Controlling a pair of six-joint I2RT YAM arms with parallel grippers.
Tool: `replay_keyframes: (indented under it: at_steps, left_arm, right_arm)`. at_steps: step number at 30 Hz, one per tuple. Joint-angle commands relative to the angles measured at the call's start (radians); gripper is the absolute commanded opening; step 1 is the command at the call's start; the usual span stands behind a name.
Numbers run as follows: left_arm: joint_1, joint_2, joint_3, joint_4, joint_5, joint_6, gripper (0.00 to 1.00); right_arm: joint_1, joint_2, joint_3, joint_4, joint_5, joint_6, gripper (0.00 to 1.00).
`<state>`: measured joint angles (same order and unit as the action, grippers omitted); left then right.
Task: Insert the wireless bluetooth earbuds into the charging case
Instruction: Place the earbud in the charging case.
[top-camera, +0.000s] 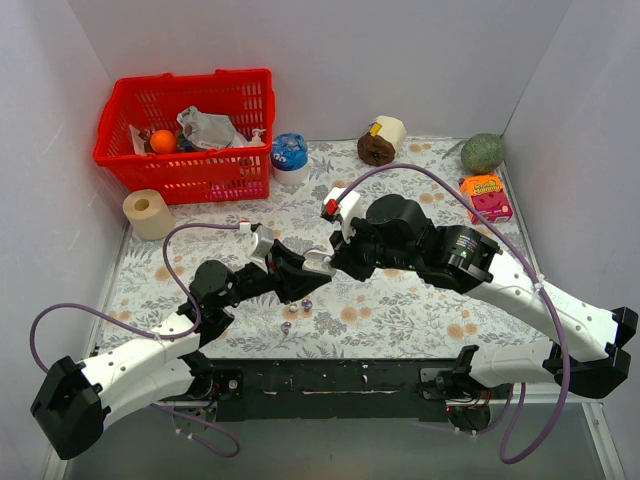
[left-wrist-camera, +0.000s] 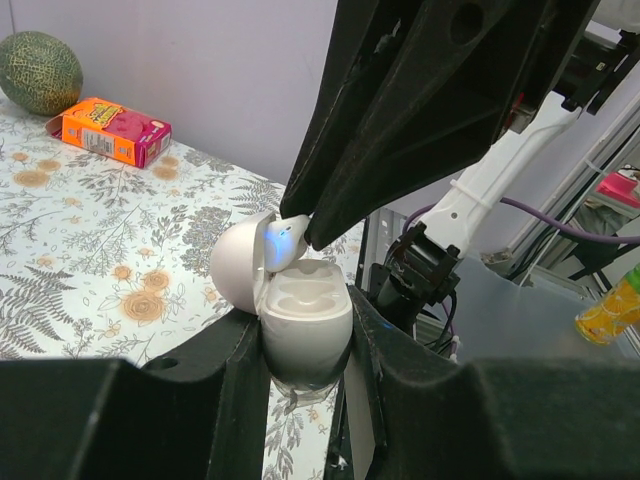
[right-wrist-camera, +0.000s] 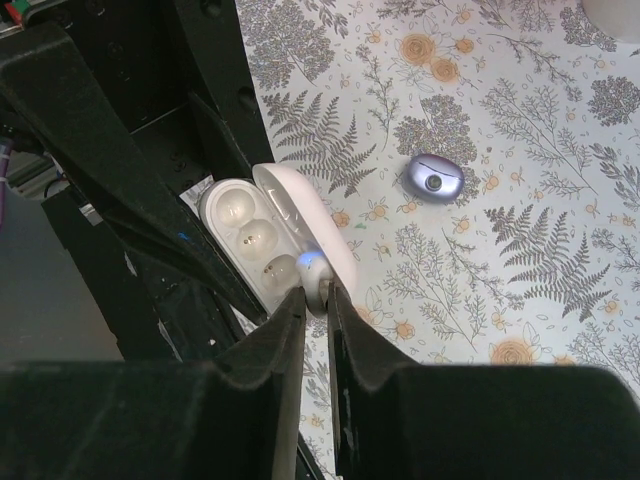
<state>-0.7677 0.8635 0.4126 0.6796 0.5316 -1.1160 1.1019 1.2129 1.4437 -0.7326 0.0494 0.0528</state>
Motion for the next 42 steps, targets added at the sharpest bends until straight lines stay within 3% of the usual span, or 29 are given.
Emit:
replay_keyframes:
  at_steps: [1,5,10,23,42]
  left_arm:
    - [-0.004,-0.006,0.042,0.038,0.022,-0.001,0.0]
    - [-0.004,-0.006,0.042,0.034,0.024,0.004,0.0]
    - [-0.004,-0.023,0.011,0.083,0.028,0.005,0.0]
    - [-0.002,-0.018,-0.02,0.204,0.146,0.087,0.0]
    - [-0.004,0.069,0.003,0.353,0.271,0.047,0.0]
  right_arm:
    - [0.004,0.004,-0.003,0.025,0.012,0.002,0.18]
    - [0.003,-0.006,0.001,0.022,0.007,-0.005,0.01]
    - [0.003,-0.055,0.01,0.03,-0.085,-0.048,0.01]
    - [-0.002,-0.038,0.211,-0.154,-0.327,-0.116,0.01]
    - [0.001,-0.012,0.144,-0.162,-0.306,-0.123,0.01]
